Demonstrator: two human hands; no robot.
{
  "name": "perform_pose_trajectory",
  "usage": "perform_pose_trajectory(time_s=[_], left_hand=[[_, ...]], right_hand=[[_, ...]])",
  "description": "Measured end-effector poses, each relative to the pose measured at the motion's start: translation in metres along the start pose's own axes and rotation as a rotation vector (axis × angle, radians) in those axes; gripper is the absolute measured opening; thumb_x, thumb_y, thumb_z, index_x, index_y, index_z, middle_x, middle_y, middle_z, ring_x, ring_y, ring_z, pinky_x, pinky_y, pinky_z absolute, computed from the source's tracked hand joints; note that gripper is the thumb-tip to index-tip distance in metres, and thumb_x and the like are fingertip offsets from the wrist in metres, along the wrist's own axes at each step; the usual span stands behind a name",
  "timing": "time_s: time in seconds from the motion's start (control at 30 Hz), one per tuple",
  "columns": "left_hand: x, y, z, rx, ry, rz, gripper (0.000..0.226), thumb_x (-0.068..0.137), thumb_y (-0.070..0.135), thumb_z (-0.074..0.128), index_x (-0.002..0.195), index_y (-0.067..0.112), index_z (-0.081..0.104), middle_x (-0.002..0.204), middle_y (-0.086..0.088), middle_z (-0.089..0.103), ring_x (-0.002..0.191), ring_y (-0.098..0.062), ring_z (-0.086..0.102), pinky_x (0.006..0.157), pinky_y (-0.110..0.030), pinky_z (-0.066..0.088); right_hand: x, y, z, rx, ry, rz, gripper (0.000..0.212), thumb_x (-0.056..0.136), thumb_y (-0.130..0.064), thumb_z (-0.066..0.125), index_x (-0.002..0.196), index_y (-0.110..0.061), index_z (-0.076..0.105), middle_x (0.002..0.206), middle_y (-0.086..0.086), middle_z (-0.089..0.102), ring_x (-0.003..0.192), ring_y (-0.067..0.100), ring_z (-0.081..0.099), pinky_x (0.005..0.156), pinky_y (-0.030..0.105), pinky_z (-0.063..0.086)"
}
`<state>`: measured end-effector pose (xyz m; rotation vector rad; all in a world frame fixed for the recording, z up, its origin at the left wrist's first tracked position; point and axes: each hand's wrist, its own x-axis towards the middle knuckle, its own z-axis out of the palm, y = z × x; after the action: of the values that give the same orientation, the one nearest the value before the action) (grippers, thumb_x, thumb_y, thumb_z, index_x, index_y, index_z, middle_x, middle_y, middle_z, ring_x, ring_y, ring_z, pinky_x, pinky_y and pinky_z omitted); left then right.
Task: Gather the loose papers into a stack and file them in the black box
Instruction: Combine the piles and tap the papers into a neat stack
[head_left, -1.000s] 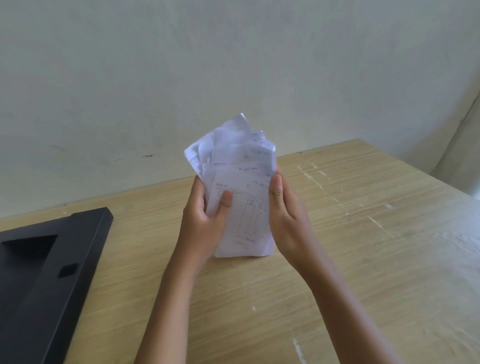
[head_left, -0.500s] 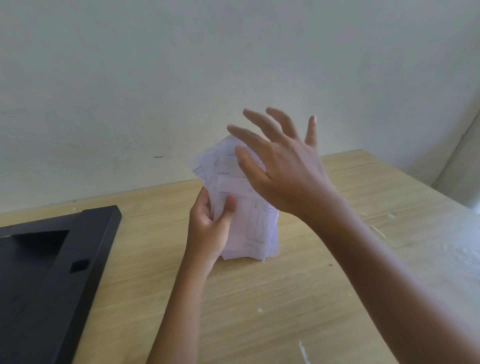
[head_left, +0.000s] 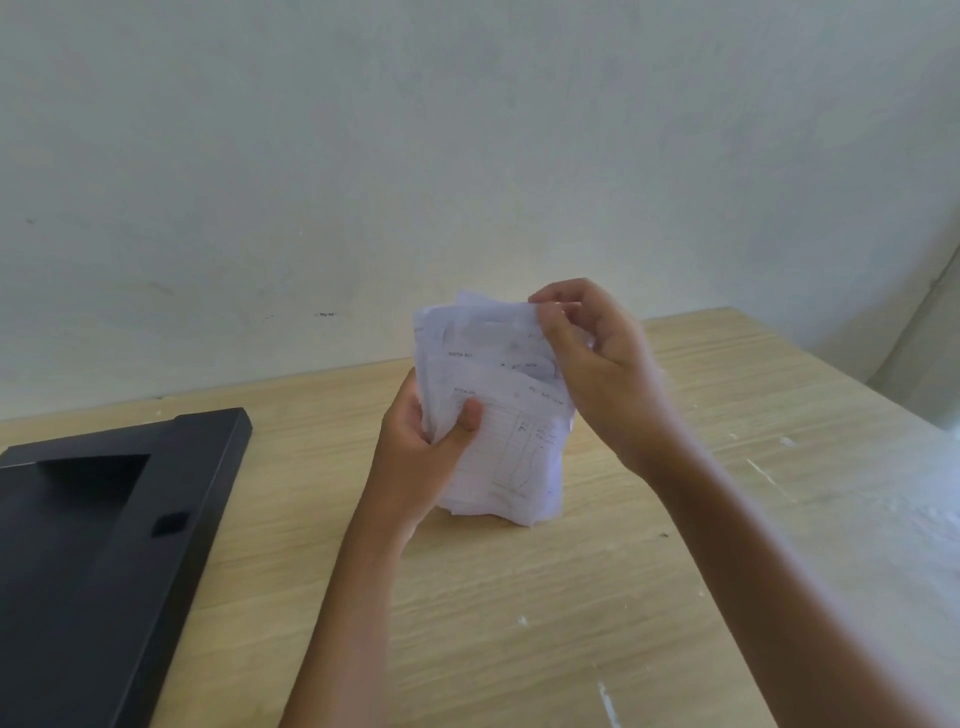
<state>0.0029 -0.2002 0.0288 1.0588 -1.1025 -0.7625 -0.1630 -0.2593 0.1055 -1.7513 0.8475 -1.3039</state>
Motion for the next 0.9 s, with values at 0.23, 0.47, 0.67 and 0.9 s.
perform_pose_trajectory(time_s=[0.23,0.47,0.67,0.9], left_hand=[[0.000,0.004,-0.017,0.141,0.066,0.001,0.012,0.082,0.044,0.080,0.092,0.038,0.075,0.091,0.009,0.079,0.082,-0.006,0.075,0.061,-0.017,0.055],[0.004,-0.001,-0.023,0.178,0.074,0.077,0.034,0.096,0.027,0.068,0.127,0.038,0.061,0.112,0.016,0.073,0.102,-0.001,0.070,0.074,-0.017,0.055],[0.005,-0.017,-0.007,0.049,0.150,0.038,0.027,0.103,0.033,0.058,0.128,0.041,0.058,0.120,0.013,0.071,0.111,-0.006,0.068,0.084,-0.024,0.057],[0.003,-0.035,0.005,0.115,0.178,0.030,0.023,0.100,0.031,0.063,0.120,0.037,0.055,0.106,0.016,0.073,0.095,-0.005,0.073,0.072,-0.022,0.056]], right_hand=[[0.001,0.003,0.023,0.075,-0.075,0.158,0.024,0.105,-0.027,0.044,0.100,-0.011,0.061,0.091,-0.001,0.062,0.082,0.017,0.056,0.072,0.036,0.045],[0.004,0.013,0.027,0.187,0.005,0.193,0.031,0.101,-0.046,0.040,0.119,-0.031,0.060,0.119,-0.012,0.066,0.116,0.006,0.058,0.097,0.030,0.045],[-0.026,0.053,0.043,0.237,-0.088,0.271,0.067,0.094,-0.071,0.027,0.131,-0.029,0.063,0.127,-0.005,0.070,0.120,0.012,0.064,0.101,0.041,0.051],[-0.042,0.074,0.045,0.297,-0.056,0.193,0.034,0.094,-0.048,0.063,0.123,-0.030,0.057,0.114,-0.008,0.072,0.104,0.010,0.072,0.079,0.032,0.061]])
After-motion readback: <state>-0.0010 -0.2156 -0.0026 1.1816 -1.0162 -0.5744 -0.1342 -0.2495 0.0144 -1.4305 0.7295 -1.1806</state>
